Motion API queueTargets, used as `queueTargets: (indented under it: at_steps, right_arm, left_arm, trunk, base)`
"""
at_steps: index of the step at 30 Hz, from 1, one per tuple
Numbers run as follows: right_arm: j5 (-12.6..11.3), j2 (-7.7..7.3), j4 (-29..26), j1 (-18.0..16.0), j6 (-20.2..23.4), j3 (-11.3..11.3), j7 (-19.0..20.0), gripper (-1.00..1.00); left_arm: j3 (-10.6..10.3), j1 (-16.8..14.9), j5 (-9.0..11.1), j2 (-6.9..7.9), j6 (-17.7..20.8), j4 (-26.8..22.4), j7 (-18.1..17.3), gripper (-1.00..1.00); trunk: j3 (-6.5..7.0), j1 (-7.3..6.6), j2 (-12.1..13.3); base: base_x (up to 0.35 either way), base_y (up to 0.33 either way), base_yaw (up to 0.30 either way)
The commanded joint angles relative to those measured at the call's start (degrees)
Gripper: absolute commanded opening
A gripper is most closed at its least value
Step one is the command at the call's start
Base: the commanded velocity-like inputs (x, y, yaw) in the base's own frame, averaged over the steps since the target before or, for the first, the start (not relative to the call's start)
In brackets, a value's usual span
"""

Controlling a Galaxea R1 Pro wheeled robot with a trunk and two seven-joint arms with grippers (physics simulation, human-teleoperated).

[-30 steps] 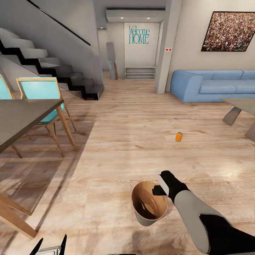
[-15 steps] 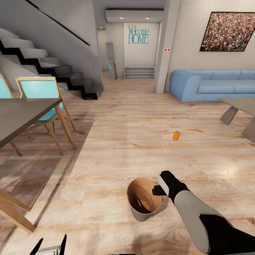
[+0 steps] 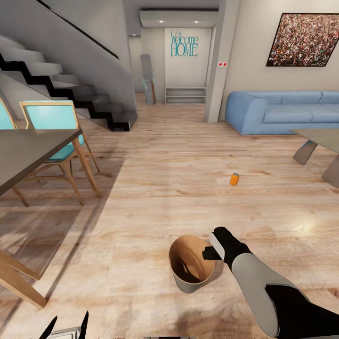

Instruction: Put the three can of soda from the living room inside the tash can in the kitchen.

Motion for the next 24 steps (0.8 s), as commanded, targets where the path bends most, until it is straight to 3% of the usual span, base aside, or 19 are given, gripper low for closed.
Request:
queueTargets:
  at_steps: [1, 15, 24]
  right_arm:
    - [0.0, 0.01, 0.0, 0.0, 0.0, 0.0, 0.0, 1.0]
    - [0.0, 0.01, 0.0, 0.0, 0.0, 0.0, 0.0, 1.0]
    - [0.0, 0.03, 0.0, 0.0, 0.0, 0.0, 0.0, 1.0]
  left_arm:
    - [0.0, 0.0, 0.0, 0.0, 0.0, 0.0, 0.0, 1.0]
    - [0.0, 0.0, 0.0, 0.0, 0.1, 0.1, 0.0, 1.0]
    - [0.0, 0.0, 0.0, 0.02, 0.0, 0.1, 0.0, 1.0]
  trunk:
    - [-0.23, 0.02, 0.0]
    - [-3.33, 0.38, -0.2]
    - [-3.33, 0.38, -0.2]
  base:
    - [0.0, 0.0, 0.0]
    - [0.0, 0.0, 0.0]
    - [0.0, 0.0, 0.0]
